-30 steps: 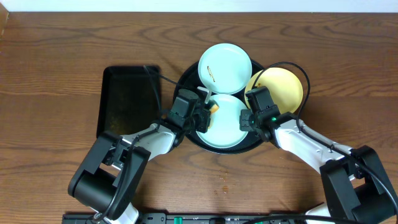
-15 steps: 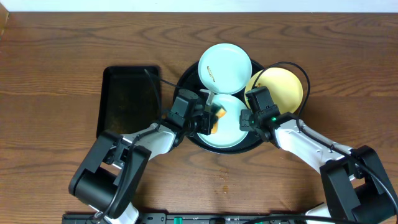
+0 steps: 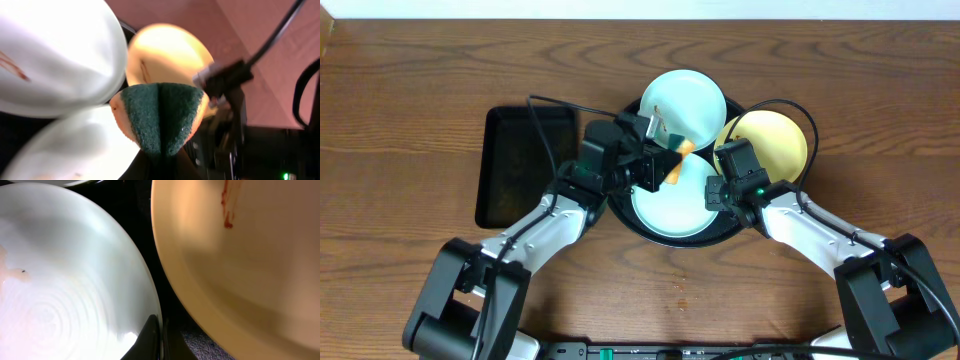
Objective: Clean dirty plates on tray and stack at the side
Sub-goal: 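Scrub the light-blue plate with the sponge while the right gripper holds it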
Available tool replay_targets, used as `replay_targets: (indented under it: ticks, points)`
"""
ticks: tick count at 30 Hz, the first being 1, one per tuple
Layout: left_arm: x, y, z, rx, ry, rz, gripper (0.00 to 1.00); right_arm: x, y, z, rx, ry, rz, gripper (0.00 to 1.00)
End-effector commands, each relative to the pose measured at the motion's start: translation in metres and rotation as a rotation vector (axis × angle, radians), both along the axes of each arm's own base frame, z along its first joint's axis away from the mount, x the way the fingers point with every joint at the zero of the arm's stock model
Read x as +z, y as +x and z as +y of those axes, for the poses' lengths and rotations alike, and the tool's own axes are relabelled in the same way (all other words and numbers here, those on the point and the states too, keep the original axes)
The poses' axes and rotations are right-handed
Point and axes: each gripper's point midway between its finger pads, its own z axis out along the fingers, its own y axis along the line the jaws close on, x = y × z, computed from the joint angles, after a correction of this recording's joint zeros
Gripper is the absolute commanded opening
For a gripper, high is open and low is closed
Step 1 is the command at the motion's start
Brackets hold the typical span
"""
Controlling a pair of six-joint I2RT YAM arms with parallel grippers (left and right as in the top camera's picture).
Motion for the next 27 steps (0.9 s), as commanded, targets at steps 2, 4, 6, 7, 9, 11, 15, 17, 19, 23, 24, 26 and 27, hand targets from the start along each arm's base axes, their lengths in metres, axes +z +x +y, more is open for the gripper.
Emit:
replay_targets:
  ticks: [2,4,6,7,9,11,15,17,19,23,24,26,27]
  points:
    - [-0.030,-0.001,0.013,0.006,0.165,-0.010,0.08,-0.004,-0.002,-0.001,-0.009,-0.014,0.004,0.01]
    - [-0.044,-0.006,0.015,-0.026,0.212,-0.005,0.07,-0.004,-0.002,-0.001,-0.009,-0.014,0.004,0.01]
    - [-0.056,-0.009,0.016,-0.052,0.245,-0.002,0.08,-0.004,-0.002,-0.001,-0.009,-0.014,0.004,0.01]
    - [-0.062,-0.009,0.017,-0.060,0.264,-0.007,0.07,-0.004,-0.002,-0.001,-0.009,-0.014,0.004,0.01]
    - [-0.073,-0.007,0.021,-0.052,0.302,-0.004,0.07,-0.004,-0.002,-0.001,-0.009,-0.014,0.004,0.01]
    - [-0.087,-0.005,0.026,-0.037,0.341,0.007,0.07,-0.004,-0.002,-0.001,-0.009,-0.014,0.004,0.01]
    - [-0.106,-0.009,0.029,-0.072,0.384,0.013,0.07,-0.004,-0.002,-0.001,-0.009,-0.014,0.004,0.01]
    - [-0.115,-0.009,0.031,-0.082,0.404,0.017,0.07,-0.004,-0.002,-0.001,-0.009,-0.014,0.004,0.01]
    - [-0.124,-0.005,0.039,-0.045,0.454,0.018,0.07,-0.004,-0.002,-0.001,-0.009,-0.014,0.004,0.01]
    - [-0.127,0.002,0.049,0.004,0.498,0.014,0.07,-0.004,-0.002,-0.001,-0.009,-0.014,0.004,0.01]
    - [-0.128,0.001,0.049,0.011,0.494,0.028,0.08,-0.004,-0.002,-0.001,-0.009,-0.014,0.004,0.01]
    - [-0.130,-0.004,0.049,0.032,0.470,0.084,0.07,-0.003,-0.002,-0.001,-0.009,-0.014,0.004,0.01]
    - [-0.131,-0.009,0.046,0.029,0.444,0.122,0.08,-0.004,-0.002,-0.001,-0.009,-0.014,0.004,0.01]
